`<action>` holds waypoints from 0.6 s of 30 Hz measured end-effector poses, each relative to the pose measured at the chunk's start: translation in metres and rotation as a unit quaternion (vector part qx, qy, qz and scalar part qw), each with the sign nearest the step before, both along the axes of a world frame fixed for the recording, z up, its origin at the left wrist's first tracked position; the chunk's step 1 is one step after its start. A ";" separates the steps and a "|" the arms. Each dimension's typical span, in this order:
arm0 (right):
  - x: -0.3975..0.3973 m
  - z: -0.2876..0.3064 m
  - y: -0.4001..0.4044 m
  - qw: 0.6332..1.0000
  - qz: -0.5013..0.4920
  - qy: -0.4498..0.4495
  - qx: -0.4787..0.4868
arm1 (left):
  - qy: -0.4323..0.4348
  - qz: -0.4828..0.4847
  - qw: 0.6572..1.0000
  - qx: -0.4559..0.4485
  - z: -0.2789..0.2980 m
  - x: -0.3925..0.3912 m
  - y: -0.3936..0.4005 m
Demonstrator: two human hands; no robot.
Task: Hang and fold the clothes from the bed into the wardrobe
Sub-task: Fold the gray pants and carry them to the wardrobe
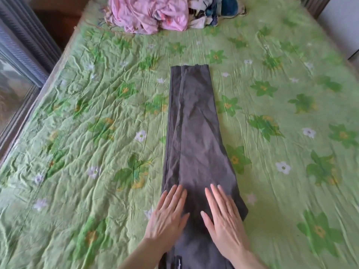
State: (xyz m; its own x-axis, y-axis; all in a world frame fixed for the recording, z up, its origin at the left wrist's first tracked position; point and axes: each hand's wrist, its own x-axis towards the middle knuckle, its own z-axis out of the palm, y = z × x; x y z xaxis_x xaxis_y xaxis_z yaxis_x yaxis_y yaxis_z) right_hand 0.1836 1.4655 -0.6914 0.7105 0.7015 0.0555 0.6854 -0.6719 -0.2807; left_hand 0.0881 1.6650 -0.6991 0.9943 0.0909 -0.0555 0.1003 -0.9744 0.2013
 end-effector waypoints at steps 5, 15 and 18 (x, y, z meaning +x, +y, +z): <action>0.095 0.006 0.055 0.999 -0.033 0.011 -0.004 | -0.025 0.015 1.000 -0.010 0.001 0.091 0.055; 0.239 0.013 0.149 0.995 -0.041 0.059 -0.070 | 0.028 0.063 0.998 0.004 0.013 0.232 0.136; 0.269 0.008 0.176 0.995 -0.034 0.060 -0.078 | 0.029 0.073 0.997 -0.007 0.005 0.264 0.141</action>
State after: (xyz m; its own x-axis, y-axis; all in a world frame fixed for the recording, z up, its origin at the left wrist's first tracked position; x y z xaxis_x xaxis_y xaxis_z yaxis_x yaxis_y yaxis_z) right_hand 0.4531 1.6411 -0.6836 0.7511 0.6456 -0.1381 0.6050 -0.7568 -0.2474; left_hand 0.3518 1.8063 -0.6943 0.9657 0.2328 -0.1154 0.2524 -0.9457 0.2049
